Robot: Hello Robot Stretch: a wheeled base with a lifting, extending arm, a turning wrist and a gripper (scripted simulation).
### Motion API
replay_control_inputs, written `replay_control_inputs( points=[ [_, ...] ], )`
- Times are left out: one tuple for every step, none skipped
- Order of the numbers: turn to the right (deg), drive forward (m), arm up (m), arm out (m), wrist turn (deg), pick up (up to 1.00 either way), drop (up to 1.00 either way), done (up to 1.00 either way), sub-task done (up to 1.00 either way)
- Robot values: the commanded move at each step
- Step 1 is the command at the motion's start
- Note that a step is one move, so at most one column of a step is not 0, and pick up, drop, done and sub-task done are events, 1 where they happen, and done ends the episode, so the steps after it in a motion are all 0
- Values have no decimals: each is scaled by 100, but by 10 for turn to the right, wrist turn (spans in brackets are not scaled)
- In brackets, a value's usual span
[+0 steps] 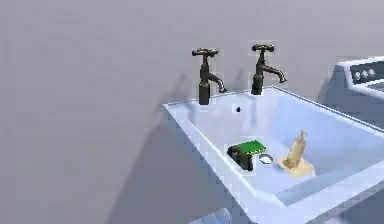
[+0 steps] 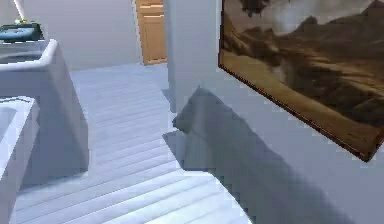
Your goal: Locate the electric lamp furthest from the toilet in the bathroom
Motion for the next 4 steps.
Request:
replay_control_inputs(
  points=[
    [450,0,0,0,0,0,0,0,0],
    [210,0,0,0,0,0,0,0,0],
    [0,15,0,0,0,0,0,0,0],
    [0,100,0,0,0,0,0,0,0]
  ],
)
